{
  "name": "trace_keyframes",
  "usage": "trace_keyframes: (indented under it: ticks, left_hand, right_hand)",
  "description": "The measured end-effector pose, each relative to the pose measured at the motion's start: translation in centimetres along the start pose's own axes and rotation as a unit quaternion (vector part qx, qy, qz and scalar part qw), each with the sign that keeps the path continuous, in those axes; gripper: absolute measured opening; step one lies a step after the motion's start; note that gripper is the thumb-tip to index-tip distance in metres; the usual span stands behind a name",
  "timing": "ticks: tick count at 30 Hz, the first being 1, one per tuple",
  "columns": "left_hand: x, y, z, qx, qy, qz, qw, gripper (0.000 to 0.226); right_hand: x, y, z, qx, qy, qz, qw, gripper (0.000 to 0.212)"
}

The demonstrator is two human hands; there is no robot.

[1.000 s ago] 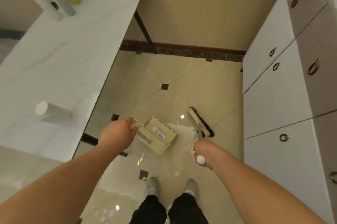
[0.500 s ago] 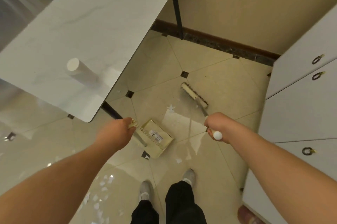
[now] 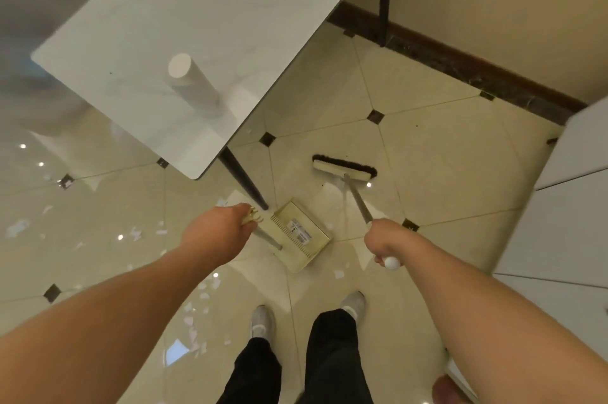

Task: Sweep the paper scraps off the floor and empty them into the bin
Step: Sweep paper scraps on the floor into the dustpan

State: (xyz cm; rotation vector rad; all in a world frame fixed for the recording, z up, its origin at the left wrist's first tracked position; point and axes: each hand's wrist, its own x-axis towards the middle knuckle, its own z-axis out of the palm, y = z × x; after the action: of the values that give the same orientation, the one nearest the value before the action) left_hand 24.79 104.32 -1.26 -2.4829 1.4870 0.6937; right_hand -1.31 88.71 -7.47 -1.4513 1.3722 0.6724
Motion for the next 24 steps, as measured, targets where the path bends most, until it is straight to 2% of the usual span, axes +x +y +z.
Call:
trace_keyframes:
  ticks: [2,4,8,11,15,17,21,24]
  left_hand:
    - [0.1,-0.3,-0.5,0.002,-0.011,0.008,1.000,0.031]
    - [0.2,-0.9,-1.0,0.009,-0.018,0.021,1.000,0.031]
    - [-0.1,-3.1,-1.7,0.024,-0.030,0.049,0.998,0.033]
    - [-0.2,-5.8,-1.8,0.022,-0.035,0.074,0.996,0.033]
    - [0.1,-10.1,-1.8,0.030,-0.040,0.119,0.992,0.034]
    - [0.1,-13.2,-1.6,0.032,-0.043,0.138,0.989,0.034]
    - [0.0,-17.7,-1.4,0.045,-0.050,0.176,0.982,0.030]
    - [0.1,-21.1,-1.6,0.052,-0.052,0.196,0.978,0.027]
  right_hand:
    - [-1.4,0.9,0.7,-0.025,-0.026,0.009,0.999,0.026]
    - [-3.0,1.2,0.3,-0.013,-0.027,0.009,0.999,0.037]
    - [-5.9,0.9,0.0,0.031,-0.022,0.061,0.997,0.033]
    - [-6.8,-0.2,1.5,0.038,0.009,0.060,0.997,0.030]
    - [-6.1,-3.2,6.7,0.069,0.072,0.057,0.993,0.016]
    - [-5.2,-5.5,10.6,0.093,0.091,0.070,0.989,0.018]
    - [-4.2,-8.4,17.8,0.119,0.069,0.094,0.986,0.040]
    - [-5.7,-10.1,22.5,0.115,0.060,0.105,0.986,0.042]
